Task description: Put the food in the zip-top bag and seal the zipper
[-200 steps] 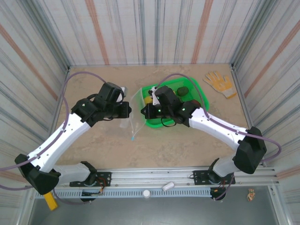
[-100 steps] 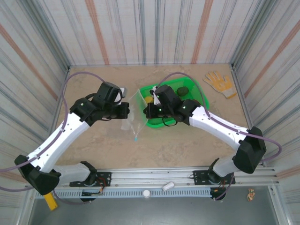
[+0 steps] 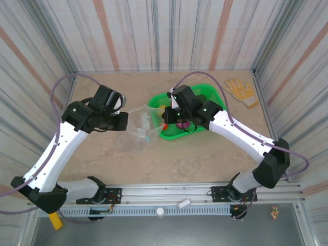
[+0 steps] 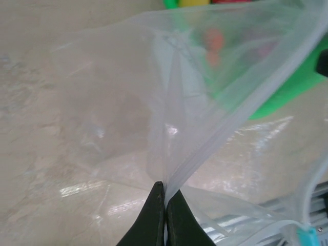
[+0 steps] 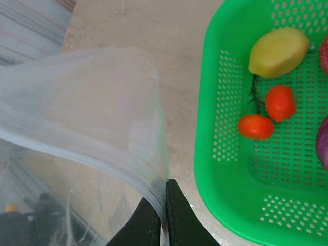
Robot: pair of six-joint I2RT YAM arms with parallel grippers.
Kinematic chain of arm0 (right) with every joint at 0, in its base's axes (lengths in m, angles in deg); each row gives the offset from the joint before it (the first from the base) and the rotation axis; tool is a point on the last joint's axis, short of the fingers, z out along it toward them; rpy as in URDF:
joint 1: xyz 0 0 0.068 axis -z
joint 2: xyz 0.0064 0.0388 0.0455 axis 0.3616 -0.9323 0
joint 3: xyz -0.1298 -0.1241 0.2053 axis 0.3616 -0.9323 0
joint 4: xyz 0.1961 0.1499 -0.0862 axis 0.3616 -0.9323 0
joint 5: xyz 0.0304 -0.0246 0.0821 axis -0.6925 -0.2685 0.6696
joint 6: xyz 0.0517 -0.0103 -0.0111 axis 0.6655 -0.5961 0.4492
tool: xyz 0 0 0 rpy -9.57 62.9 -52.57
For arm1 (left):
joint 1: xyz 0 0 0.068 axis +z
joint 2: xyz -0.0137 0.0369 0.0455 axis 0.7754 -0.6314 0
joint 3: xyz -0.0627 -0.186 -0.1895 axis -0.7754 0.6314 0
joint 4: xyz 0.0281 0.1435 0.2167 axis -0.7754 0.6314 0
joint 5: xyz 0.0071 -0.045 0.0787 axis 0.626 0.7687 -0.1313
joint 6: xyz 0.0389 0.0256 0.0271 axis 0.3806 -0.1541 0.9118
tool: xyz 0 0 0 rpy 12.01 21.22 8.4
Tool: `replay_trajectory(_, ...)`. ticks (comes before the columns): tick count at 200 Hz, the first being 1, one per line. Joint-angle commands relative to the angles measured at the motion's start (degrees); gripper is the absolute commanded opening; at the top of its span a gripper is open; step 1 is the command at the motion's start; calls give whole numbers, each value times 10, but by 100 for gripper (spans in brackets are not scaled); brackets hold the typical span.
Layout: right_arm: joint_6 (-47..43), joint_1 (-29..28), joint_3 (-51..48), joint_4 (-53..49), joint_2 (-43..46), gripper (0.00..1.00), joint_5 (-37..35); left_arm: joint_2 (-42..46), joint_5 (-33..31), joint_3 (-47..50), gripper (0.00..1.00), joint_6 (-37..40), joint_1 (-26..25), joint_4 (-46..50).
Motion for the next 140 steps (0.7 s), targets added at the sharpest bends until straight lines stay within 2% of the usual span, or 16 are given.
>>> replay_trajectory(1, -5, 24, 13, -7, 3, 10, 13, -8, -46, -30, 0, -29, 27, 34)
replay_trajectory(27, -1, 43, 12, 6, -3, 10, 42, -45, -69, -52, 0, -85, 32, 52)
replay_trajectory(43, 3, 48, 13, 18, -17, 10, 61, -70, -54, -61, 0, -111, 37, 45)
replay_trajectory(60, 5, 55, 19, 27, -36, 12, 80, -94, 25, -62, 0, -119, 73, 15)
replay_trajectory(78, -3, 62, 34, 19, -53, 16, 87, -115, 132, -71, 0, -76, 117, -19)
replay_trajectory(86, -12, 65, 42, 14, -55, 23, 89, -116, 141, -67, 0, -61, 119, -40)
replay_trajectory(102, -31, 72, 51, 10, -48, 49, 98, -112, 122, -52, 0, -56, 121, -73)
replay_trajectory(115, -42, 82, 53, 15, -41, 69, 115, -109, 153, -31, 0, -48, 125, -106)
replay_trajectory(125, -47, 89, 60, 12, -38, 78, 121, -114, 191, -15, 0, -49, 135, -126)
replay_trajectory(140, -54, 104, 68, 1, -39, 83, 126, -113, 254, 17, 0, -56, 155, -156)
